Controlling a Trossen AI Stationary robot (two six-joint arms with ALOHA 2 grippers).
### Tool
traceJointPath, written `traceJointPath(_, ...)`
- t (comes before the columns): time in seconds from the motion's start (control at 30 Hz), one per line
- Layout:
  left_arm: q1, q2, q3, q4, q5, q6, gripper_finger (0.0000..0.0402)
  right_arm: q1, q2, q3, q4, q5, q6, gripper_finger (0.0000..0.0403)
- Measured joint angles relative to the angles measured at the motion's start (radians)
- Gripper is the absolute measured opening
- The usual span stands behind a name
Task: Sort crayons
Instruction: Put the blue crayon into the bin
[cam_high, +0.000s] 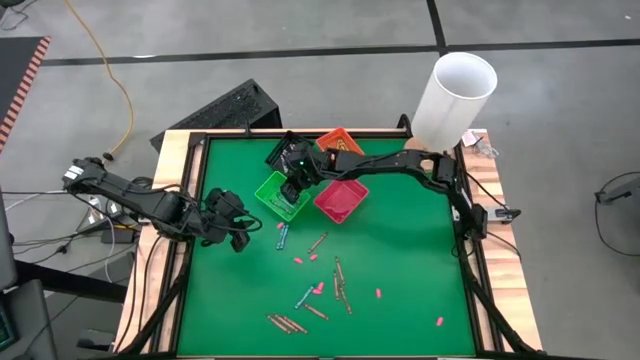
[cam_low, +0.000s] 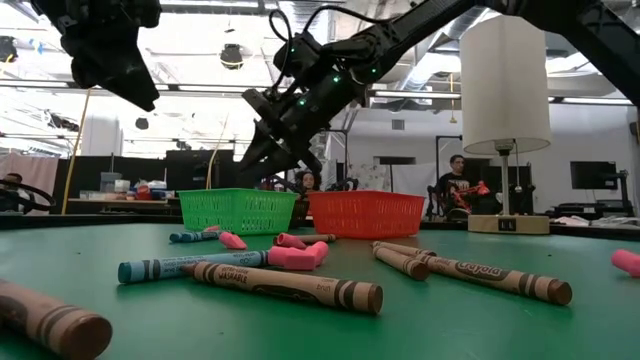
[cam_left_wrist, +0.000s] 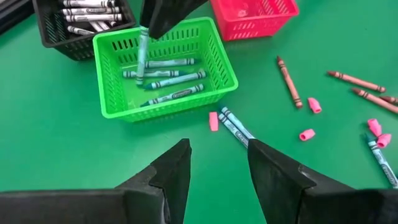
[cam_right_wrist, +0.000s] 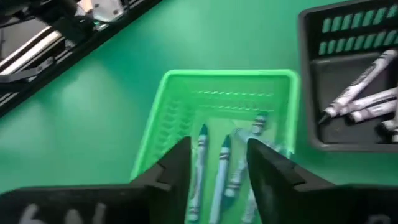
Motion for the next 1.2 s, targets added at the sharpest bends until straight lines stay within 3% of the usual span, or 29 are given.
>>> traceJointPath(0.13,0.000,0.000,0.000,0.000,0.002,-0.019,0.0148,-0.009,-0.065,0.009,-0.026,-0.045,-0.001,0.0172)
traceJointPath(0.33,0.000,0.070,0.000,0.014,-0.007,-0.112,0.0148,-0.050,-0.318,0.072,-0.173,-0.025,-0.085,0.0166)
traceJointPath(0.57,0.003,0.312,0.000,0.198,0.012,-0.177,0.0148,-0.068,-0.666,0.086,-0.269,0.169,-0.177,0.0154)
traceJointPath(0.77,0.009,0.485,0.000,0.286,0.112,-0.327,0.0148,-0.057,-0.877,0.086,-0.369,0.365,-0.206,0.0153)
traceJointPath(1.0,0.019,0.626,0.000,0.374,0.139,-0.430,0.0148,-0.014,-0.991,0.085,-0.520,0.463,-0.160,0.0153)
traceJointPath(1.2,0.061,0.655,0.000,0.423,0.129,-0.439,0.0148,0.035,-0.998,0.084,-0.636,0.478,-0.089,0.0153)
